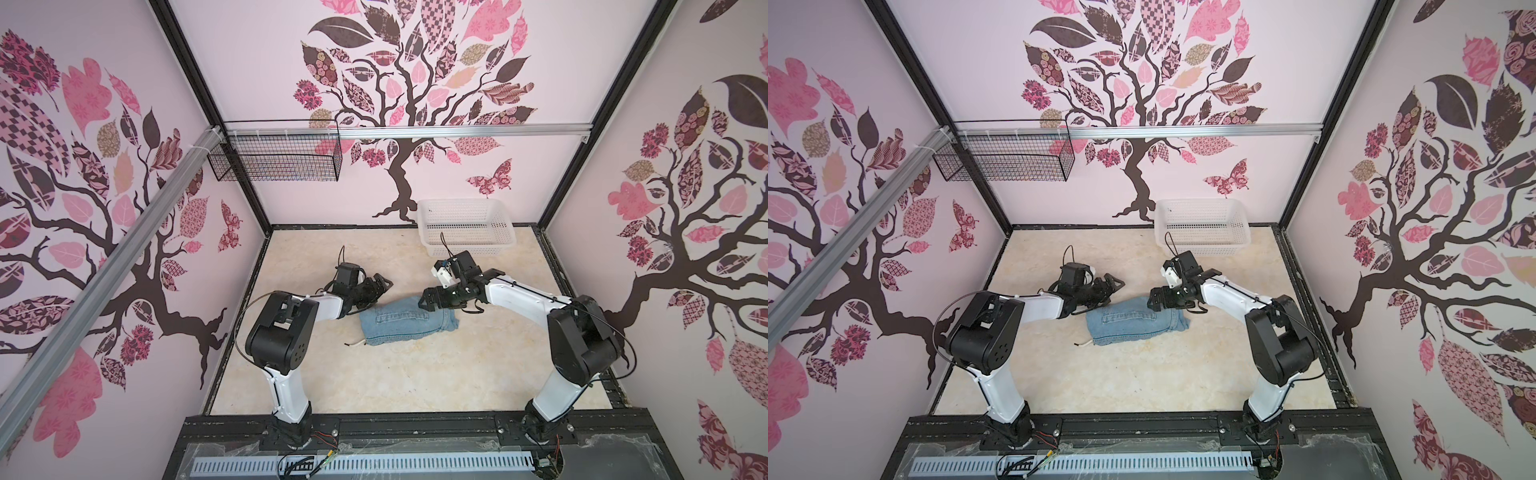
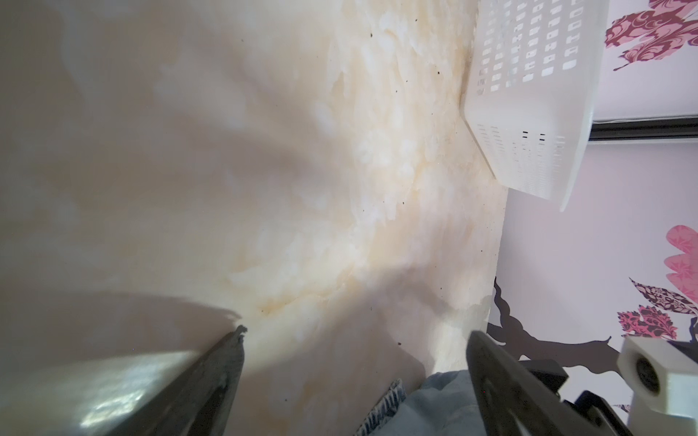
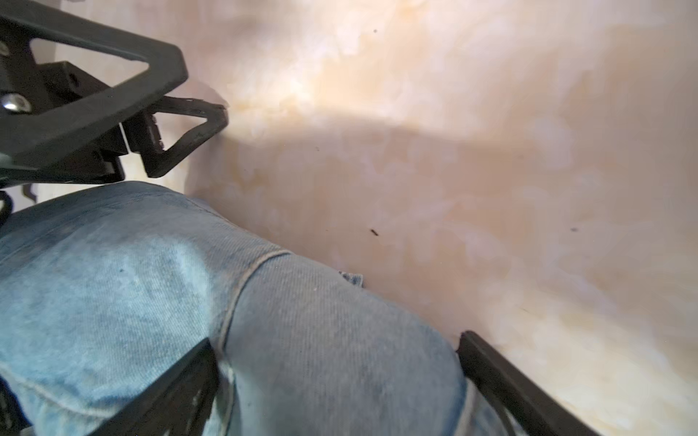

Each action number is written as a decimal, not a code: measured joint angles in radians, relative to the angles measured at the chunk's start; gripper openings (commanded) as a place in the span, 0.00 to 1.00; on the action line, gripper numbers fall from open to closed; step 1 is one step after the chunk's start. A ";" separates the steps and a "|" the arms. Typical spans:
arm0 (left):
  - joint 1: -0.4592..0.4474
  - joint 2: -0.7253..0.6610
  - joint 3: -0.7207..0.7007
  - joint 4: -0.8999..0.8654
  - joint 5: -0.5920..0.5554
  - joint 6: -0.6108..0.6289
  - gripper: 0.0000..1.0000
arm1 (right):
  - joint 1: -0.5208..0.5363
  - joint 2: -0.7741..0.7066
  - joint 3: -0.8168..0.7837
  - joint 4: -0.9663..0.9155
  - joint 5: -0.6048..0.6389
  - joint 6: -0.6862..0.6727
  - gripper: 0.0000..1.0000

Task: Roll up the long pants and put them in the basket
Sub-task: Roll the long pant at the center of the board.

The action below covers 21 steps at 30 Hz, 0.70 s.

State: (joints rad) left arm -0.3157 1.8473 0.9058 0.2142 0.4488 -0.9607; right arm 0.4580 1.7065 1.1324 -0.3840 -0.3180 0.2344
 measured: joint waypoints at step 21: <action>0.175 -0.297 -0.071 -0.238 0.011 0.042 0.96 | 0.008 -0.092 -0.253 0.317 0.063 0.282 1.00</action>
State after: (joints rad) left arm -0.1406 1.5501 0.8352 -0.0242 0.4595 -0.9192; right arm 0.4660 1.6146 0.8795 -0.0673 -0.2546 0.5167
